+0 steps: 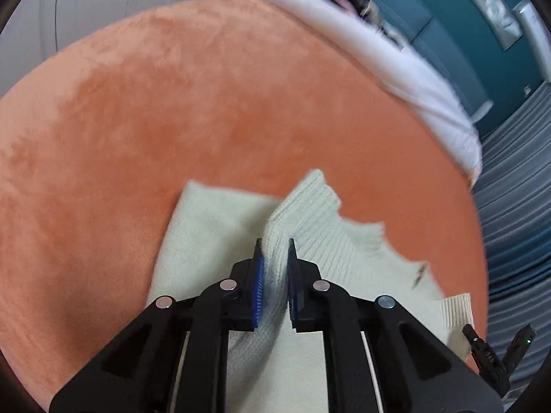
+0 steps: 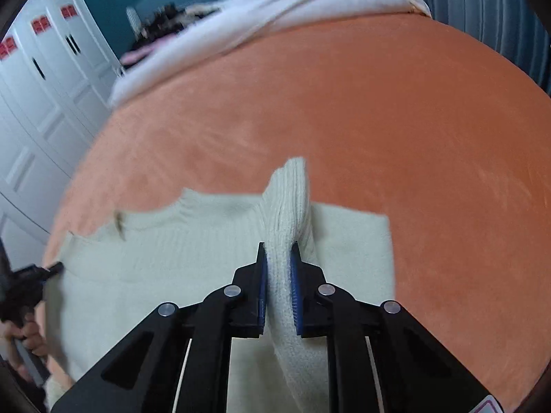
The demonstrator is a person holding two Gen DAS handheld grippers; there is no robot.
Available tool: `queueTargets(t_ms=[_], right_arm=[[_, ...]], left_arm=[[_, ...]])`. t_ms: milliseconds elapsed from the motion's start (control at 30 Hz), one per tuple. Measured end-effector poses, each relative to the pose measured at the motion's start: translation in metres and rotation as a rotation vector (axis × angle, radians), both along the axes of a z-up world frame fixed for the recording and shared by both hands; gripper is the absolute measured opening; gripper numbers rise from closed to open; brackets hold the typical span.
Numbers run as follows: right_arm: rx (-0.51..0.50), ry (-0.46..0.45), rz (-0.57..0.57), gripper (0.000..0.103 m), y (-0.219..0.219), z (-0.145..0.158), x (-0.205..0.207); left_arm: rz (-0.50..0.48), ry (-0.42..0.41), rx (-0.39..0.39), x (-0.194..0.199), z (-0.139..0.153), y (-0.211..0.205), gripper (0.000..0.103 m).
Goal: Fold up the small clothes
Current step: 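Press and smooth the folded cardigan with both open grippers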
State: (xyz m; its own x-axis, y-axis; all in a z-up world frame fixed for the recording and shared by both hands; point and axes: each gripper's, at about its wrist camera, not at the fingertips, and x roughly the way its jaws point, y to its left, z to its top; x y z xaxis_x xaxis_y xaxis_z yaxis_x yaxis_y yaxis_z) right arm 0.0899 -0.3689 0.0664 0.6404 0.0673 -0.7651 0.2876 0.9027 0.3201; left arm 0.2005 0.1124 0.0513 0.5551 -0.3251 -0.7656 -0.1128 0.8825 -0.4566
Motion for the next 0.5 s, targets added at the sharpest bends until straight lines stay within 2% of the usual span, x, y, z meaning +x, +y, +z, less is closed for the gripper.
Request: queueTargets(t_ms=[67,100,133,200,233,267,333,400,500], right_arm=[[0.02,-0.102,-0.026,0.012,-0.009,0.026,-0.013],[0.017,-0.116,-0.053,0.012,-0.016,0.027,-0.016],[0.013,-0.077,-0.074,0.011,-0.024,0.015,-0.013],[0.006,0.1,-0.086,0.011,-0.035,-0.034,0.002],[0.025,0.187,-0.081,0.01,-0.038,-0.061,0.007],[0.034,0.171,-0.084,0.011,-0.038,-0.066,0.004],[0.039,0.132,-0.108,0.016,-0.036,-0.048,-0.001],[0.027,0.071,-0.154,0.022,-0.033,-0.024,-0.012],[-0.02,-0.004,-0.114,0.024,-0.006,0.006,-0.028]], left_arm=[[0.006,-0.028,0.026,-0.004,0.008,0.003,0.01],[0.018,-0.008,0.048,-0.002,0.001,0.004,0.011],[0.025,0.032,0.066,0.0,-0.011,0.006,0.011],[0.041,0.121,0.08,0.007,-0.044,0.008,0.012],[0.05,0.104,0.081,0.004,-0.049,0.008,0.013],[0.052,0.083,0.1,0.001,-0.045,0.006,0.013],[0.049,0.067,0.142,-0.003,-0.034,-0.001,0.017],[0.058,0.057,0.179,-0.01,-0.022,-0.003,0.027],[0.051,-0.034,0.165,-0.035,0.006,-0.007,0.036]])
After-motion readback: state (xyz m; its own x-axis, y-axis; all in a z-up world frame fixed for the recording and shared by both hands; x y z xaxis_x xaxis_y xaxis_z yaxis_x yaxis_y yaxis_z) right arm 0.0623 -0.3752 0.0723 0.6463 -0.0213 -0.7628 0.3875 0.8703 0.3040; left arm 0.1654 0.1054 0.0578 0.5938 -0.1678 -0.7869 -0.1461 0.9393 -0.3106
